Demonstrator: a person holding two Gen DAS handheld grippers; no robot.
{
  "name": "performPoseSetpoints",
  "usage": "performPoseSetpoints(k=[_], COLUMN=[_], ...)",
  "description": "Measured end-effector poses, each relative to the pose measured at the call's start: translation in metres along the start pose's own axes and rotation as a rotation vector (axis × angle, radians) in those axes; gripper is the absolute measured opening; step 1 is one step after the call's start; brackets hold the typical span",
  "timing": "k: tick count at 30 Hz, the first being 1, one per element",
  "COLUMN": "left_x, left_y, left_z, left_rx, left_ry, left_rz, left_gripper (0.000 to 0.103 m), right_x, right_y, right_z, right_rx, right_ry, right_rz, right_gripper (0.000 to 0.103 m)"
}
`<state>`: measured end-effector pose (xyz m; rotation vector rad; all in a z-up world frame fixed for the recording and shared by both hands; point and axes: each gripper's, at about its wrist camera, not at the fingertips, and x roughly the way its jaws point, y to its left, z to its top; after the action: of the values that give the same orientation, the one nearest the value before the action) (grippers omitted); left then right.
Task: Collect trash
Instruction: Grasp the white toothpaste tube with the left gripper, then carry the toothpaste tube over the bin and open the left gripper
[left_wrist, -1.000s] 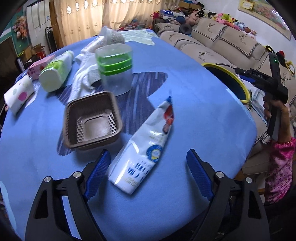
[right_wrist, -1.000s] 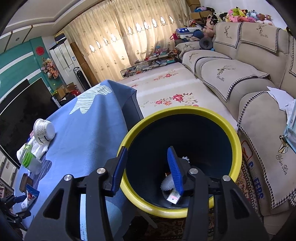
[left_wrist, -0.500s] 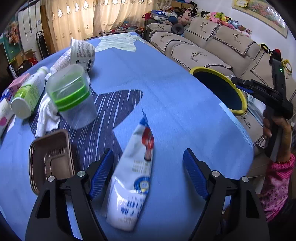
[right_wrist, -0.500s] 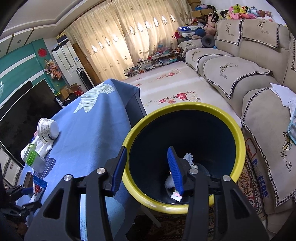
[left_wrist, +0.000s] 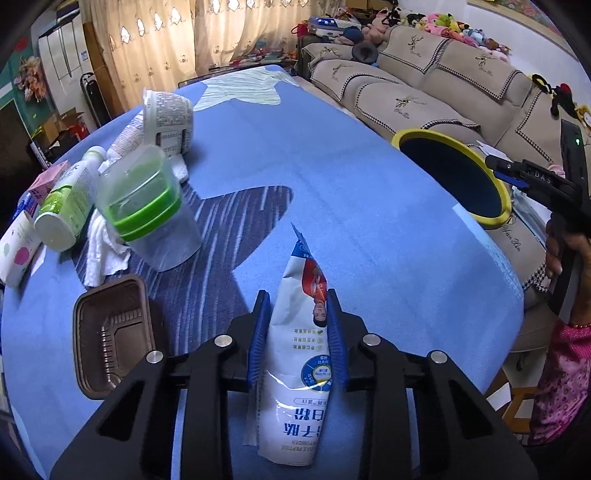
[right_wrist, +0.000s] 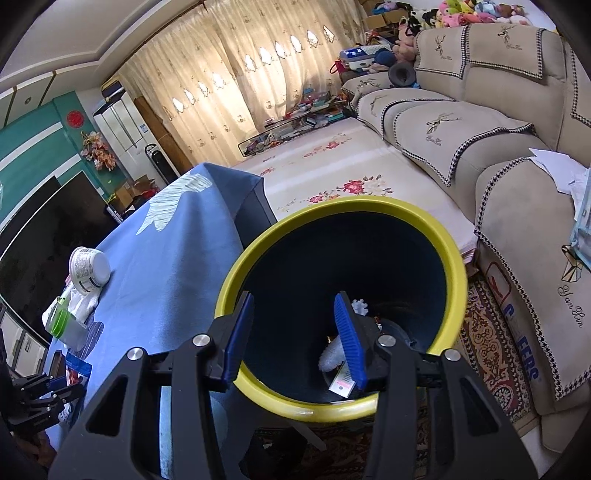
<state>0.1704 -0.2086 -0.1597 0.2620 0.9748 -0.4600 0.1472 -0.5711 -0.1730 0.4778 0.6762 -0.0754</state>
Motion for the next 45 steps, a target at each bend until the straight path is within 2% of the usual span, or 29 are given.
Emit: performPoseSetpoints(k=[5,11,15,21,25,31,38,41,45], left_x=[-0.006,-0.005,0.001,0.027,0.060,0.103,0.135,0.143,0.143], left_y=[-0.017,-0.057,-0.098,-0.153,-0.183,-0.221,-0.229,-0.227,-0.226], left_z=[0.022,0.074,0.112,0.161,0.189,0.208,0.215,0.217,0.220], left_rx=[0.037,0.124,0.205,0.288,0.293,0.314,0.297,0.286,0.268], left_ry=[-0.034,-0.099,-0.137,-0.149,-0.110,-0.073,-0.035,-0.027,-0.031], left_rz=[-0.042,-0.134,-0.195,-0.231,-0.264,-0.246,-0.231,-0.226,-0.230], left_gripper=[0.030,0.030,0.030,0.030,0.030,0.031,0.033,0.048,0.052], right_x=[-0.010,-0.022,-0.031,-0.045,-0.051,-0.052,-0.054,-0.053,-0.052], right_y=[-0.004,-0.015,-0.030,-0.043,-0.045,-0.051,-0.054,-0.053,-0.047], right_z=[0.000,-0.001,-0.005,-0.009,-0.008,-0.012,-0.016,-0.015,-0.015], right_rx=[-0.001,0.011,0.036,0.045,0.050,0.054,0.063,0.064,0.060], right_ry=[-0.019,-0.041,-0.044,-0.047,-0.057,-0.045,-0.035,-0.030,-0.025], right_rz=[-0.007,-0.051,-0.086,-0.136,-0.150,-0.166,-0.182,-0.183,-0.180], right_gripper=[0.044,0.044,0.044,0.044,0.044,0.044,0.044,0.044,0.044])
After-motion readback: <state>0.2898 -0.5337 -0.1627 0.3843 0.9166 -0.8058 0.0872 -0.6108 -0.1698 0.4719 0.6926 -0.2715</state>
